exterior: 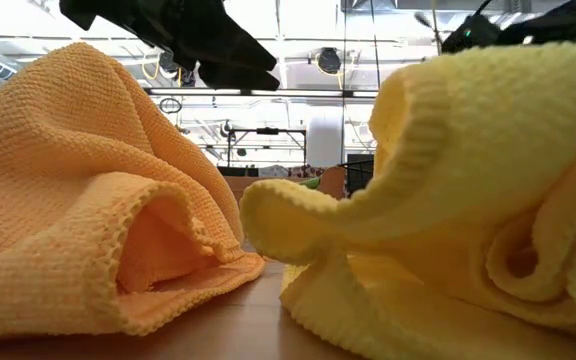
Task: Sort microfiber towel by color & place in baskets
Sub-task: Put the top orange towel into the wire basket
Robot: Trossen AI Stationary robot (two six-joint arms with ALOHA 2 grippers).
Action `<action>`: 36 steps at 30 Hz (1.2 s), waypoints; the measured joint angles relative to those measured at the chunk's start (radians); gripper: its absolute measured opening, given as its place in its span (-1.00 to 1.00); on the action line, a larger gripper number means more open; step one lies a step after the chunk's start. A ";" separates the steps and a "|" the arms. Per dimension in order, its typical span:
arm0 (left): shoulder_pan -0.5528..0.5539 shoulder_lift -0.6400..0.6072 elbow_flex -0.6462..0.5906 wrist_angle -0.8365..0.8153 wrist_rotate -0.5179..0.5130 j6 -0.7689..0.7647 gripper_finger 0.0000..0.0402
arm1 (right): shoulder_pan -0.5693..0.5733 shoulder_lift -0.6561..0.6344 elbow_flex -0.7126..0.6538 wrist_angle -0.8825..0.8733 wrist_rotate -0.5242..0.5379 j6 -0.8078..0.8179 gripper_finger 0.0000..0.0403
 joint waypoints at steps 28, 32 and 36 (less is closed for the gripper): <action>-0.031 0.000 0.000 -0.019 -0.002 0.001 0.54 | 0.020 0.149 0.012 -0.061 0.091 0.001 -0.99; -0.038 0.000 0.000 -0.030 -0.002 0.005 0.54 | 0.035 0.087 0.008 -0.070 0.085 -0.014 -0.99; -0.037 0.000 0.000 -0.030 -0.002 0.011 0.54 | 0.044 0.031 0.009 -0.112 0.065 -0.010 -0.99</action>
